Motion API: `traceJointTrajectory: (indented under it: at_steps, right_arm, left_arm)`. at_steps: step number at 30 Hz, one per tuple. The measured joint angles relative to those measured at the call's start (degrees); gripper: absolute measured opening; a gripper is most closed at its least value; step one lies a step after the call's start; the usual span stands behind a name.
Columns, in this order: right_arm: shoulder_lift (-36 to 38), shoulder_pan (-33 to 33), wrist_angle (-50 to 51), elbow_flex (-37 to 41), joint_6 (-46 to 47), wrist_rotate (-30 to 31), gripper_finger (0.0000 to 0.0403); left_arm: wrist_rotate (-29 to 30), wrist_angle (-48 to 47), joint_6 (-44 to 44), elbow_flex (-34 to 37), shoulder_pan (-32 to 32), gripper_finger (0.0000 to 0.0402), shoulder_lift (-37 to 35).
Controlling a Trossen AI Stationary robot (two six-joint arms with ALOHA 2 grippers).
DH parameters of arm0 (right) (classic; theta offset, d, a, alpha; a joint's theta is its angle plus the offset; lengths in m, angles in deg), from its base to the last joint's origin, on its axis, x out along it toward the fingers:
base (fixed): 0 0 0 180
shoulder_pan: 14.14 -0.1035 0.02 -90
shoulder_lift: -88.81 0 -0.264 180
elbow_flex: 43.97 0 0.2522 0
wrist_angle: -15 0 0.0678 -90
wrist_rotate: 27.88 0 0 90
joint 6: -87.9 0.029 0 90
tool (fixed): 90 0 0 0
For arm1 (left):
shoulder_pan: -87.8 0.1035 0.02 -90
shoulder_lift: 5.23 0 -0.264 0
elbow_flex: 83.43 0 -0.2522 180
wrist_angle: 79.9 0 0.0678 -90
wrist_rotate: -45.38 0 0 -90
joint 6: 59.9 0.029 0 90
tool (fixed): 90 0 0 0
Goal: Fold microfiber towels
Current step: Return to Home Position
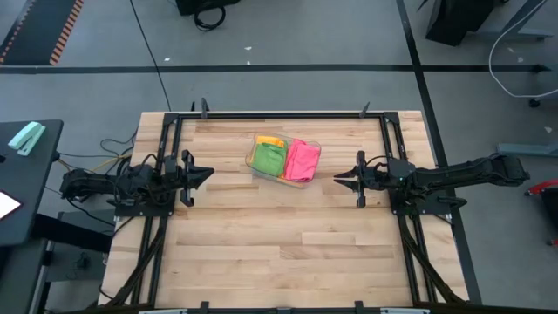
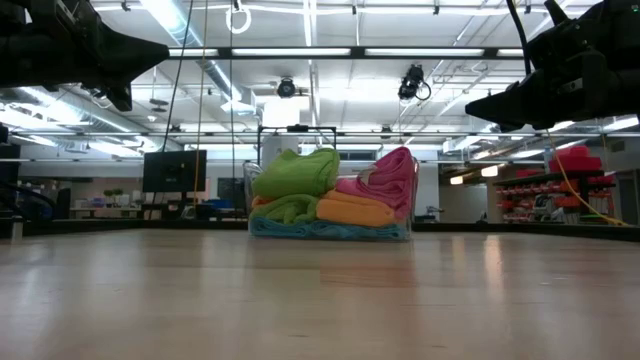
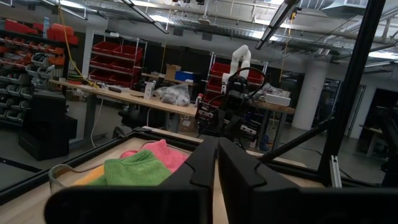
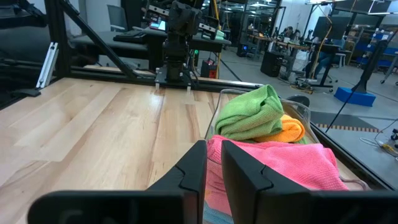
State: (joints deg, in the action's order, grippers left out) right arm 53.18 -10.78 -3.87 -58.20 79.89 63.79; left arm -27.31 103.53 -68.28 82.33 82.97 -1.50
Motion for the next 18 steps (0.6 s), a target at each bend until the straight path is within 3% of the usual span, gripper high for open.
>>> traceJointTrajectory:
  at_steps: [18]
  right_arm:
    - [0.0, 0.0, 0.0, 0.0, 0.0, 0.0, 0.0058]
  left_arm:
    - [0.0, 0.0, 0.0, 0.0, 0.0, 0.0029, 0.0]
